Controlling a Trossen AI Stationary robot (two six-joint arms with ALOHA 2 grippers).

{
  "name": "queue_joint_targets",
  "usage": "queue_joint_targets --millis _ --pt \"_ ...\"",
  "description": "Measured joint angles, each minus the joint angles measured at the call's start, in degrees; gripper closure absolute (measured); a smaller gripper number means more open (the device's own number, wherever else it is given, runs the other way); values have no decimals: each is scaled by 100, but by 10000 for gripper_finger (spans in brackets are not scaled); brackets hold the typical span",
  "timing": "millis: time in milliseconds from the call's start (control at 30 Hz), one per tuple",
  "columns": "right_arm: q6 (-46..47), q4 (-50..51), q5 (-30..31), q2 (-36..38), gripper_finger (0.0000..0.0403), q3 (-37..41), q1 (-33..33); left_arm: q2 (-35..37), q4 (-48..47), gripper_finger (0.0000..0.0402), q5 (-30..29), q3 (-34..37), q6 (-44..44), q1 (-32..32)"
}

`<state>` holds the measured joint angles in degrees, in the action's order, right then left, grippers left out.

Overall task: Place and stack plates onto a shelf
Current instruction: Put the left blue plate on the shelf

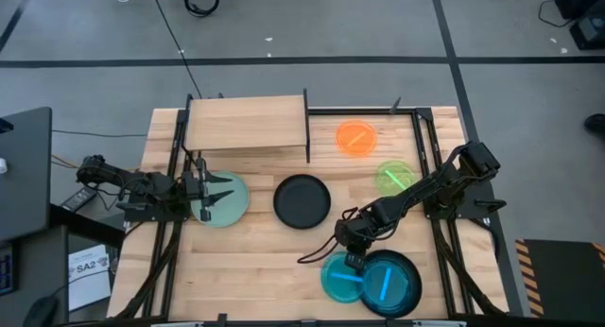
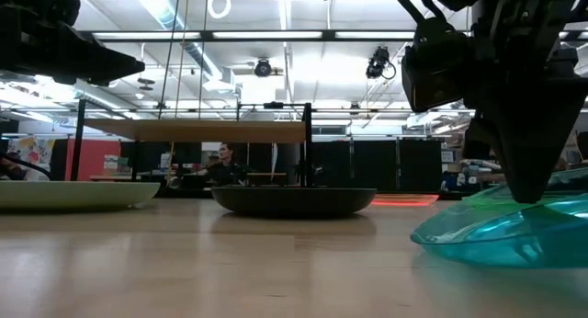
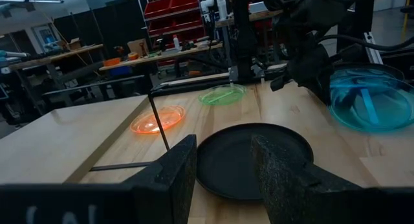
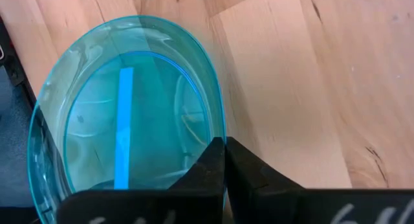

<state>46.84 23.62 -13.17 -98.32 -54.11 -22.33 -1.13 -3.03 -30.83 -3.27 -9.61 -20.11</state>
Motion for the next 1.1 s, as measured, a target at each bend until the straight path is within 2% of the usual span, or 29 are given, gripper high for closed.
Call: queue_joint_targets --millis 300,500,667,800,1100 --pt "12 30 -89 11 397 -32 68 0 0 246 2 1 0 0" --pt "-130 83 -374 11 397 -475 301 0 -1 246 0 0 0 0" --pt "-346 142 -723 11 398 -1041 570 0 -2 246 2 0 0 0" --pt "-627 545 -752 11 398 -1670 845 0 0 246 1 1 0 1" --pt "-1811 1058 -327 11 398 -3262 1769 2 -2 246 2 0 0 1"
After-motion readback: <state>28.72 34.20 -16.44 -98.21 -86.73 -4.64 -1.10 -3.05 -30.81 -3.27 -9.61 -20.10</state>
